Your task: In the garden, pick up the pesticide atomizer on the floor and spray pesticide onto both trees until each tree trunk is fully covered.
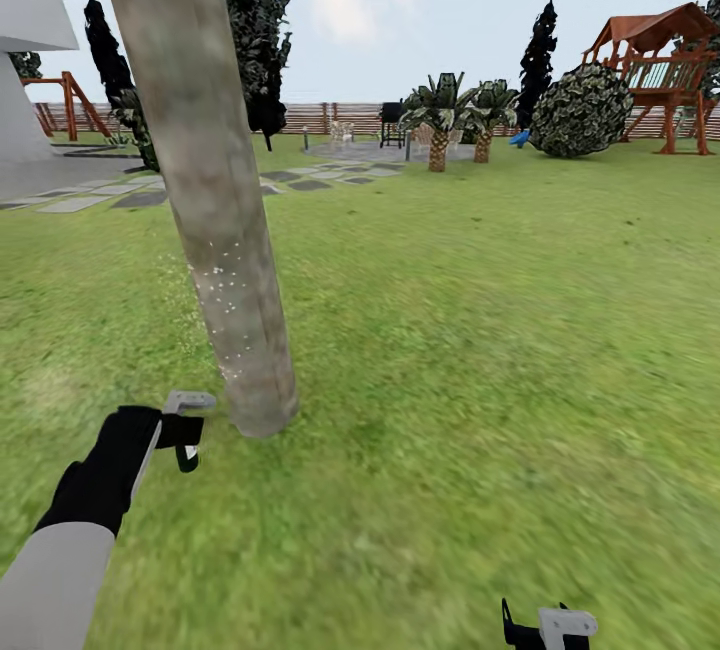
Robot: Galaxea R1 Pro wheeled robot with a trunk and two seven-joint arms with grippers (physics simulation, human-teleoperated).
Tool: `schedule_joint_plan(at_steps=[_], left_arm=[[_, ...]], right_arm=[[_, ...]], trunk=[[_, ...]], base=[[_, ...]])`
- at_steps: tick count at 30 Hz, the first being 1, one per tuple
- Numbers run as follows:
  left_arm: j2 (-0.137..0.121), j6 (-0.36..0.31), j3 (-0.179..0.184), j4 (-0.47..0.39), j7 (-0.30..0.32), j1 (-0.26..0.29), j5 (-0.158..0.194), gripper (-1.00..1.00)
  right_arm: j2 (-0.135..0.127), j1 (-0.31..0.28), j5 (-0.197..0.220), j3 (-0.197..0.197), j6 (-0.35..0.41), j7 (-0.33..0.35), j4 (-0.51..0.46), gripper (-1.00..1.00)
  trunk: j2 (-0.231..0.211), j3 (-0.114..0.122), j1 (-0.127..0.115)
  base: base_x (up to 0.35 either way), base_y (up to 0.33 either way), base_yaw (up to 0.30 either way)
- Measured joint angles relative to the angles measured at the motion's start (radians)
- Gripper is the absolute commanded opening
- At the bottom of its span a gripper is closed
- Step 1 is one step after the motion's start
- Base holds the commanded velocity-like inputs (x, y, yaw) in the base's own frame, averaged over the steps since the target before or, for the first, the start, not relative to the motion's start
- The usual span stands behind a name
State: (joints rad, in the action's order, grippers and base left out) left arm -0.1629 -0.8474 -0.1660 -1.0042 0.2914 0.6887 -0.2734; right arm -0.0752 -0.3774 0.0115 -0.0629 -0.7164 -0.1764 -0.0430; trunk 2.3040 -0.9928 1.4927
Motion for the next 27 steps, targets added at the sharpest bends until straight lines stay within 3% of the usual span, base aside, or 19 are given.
schedule_joint_plan(at_steps=[3,6,8,16,25,27], left_arm=[[0.009,0.003,0.008,-0.016,-0.001,0.002,0.007,-1.0],[0.043,0.003,0.009,-0.029,-0.002,0.006,0.008,-1.0],[0.05,0.004,0.006,-0.035,-0.003,0.006,0.003,-1.0],[0.04,0.004,0.0,-0.058,-0.003,0.006,-0.002,-1.0],[0.035,0.002,-0.005,-0.062,-0.005,0.006,-0.006,-1.0],[0.032,0.004,-0.027,-0.062,-0.005,0.005,-0.009,-1.0]], right_arm=[[0.0,0.0,0.0,0.0,0.0,0.0,0.0,1.0],[0.0,0.0,-0.001,0.0,0.0,0.0,0.0,1.0],[0.0,0.0,0.0,0.0,0.0,0.0,0.0,1.0],[0.0,0.0,-0.001,-0.002,0.0,0.0,0.0,1.0],[0.0,0.0,-0.001,-0.002,0.0,0.0,0.0,1.0],[0.0,0.0,-0.001,-0.002,0.0,0.0,0.0,1.0]], trunk=[[0.0,0.0,0.0],[0.0,0.0,0.0],[0.0,0.0,0.0],[0.0,0.0,0.0],[0.0,0.0,0.0],[0.0,0.0,0.0]], base=[[0.098,-0.081,0.0],[0.182,-0.19,0.0],[0.113,-0.244,0.0],[0.011,-0.272,0.032],[0.199,-0.206,0.265],[0.284,-0.15,0.27]])
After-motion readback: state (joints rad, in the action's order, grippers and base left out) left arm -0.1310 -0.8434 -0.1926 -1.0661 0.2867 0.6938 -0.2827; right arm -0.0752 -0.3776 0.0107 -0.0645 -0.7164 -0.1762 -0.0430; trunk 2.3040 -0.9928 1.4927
